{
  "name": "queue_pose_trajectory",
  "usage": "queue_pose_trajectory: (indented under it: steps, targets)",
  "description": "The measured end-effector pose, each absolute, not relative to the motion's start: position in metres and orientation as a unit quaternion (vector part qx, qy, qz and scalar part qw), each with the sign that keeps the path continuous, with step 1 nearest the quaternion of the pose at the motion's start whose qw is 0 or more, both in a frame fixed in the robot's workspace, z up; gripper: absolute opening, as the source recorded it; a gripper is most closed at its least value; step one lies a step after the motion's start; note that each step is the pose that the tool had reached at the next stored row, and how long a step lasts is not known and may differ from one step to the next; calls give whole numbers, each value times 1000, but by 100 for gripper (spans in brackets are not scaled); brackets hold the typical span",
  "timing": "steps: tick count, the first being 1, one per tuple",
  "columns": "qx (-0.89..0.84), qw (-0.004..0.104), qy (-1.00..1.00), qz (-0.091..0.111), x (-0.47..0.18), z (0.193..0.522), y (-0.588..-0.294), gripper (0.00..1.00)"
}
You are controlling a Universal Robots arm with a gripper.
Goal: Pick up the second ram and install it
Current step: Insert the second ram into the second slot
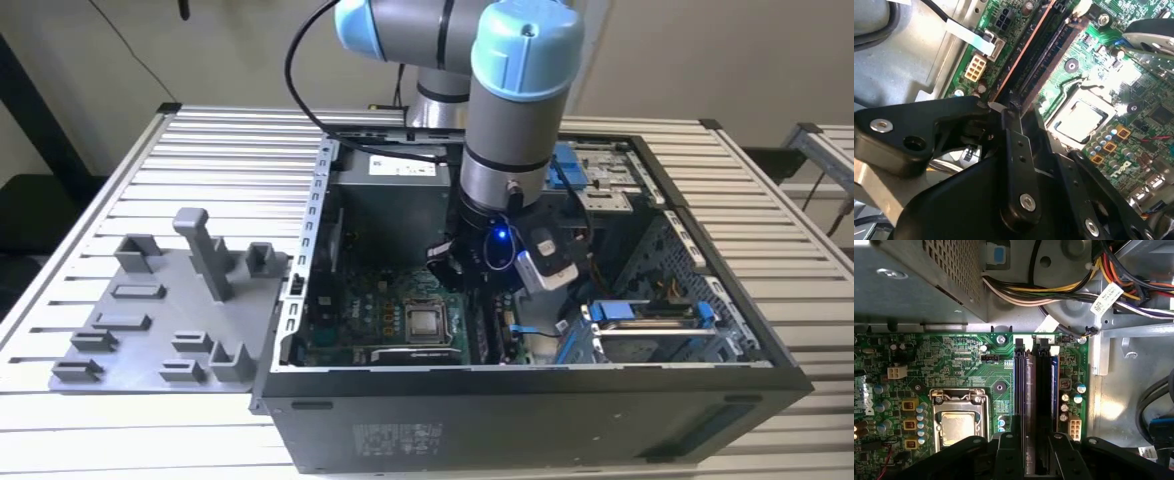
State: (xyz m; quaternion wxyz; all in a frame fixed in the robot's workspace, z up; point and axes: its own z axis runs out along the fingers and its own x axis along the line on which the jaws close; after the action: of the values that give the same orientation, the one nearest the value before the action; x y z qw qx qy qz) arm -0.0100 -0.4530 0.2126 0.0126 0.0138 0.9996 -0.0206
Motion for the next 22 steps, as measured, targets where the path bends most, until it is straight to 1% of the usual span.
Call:
queue_pose_trajectory:
  steps: [13, 17, 18, 19, 20, 22]
  targets:
    - [14, 12, 1000, -21, -10, 266, -453, 28]
    - [14, 12, 1000, -21, -10, 267, -453, 28]
    - [14, 12, 1000, -22, -10, 267, -453, 26]
    - [14, 12, 1000, -22, -10, 267, -453, 26]
    - [14, 12, 1000, -22, -10, 267, -453, 19]
    - [14, 12, 1000, -23, -10, 267, -453, 19]
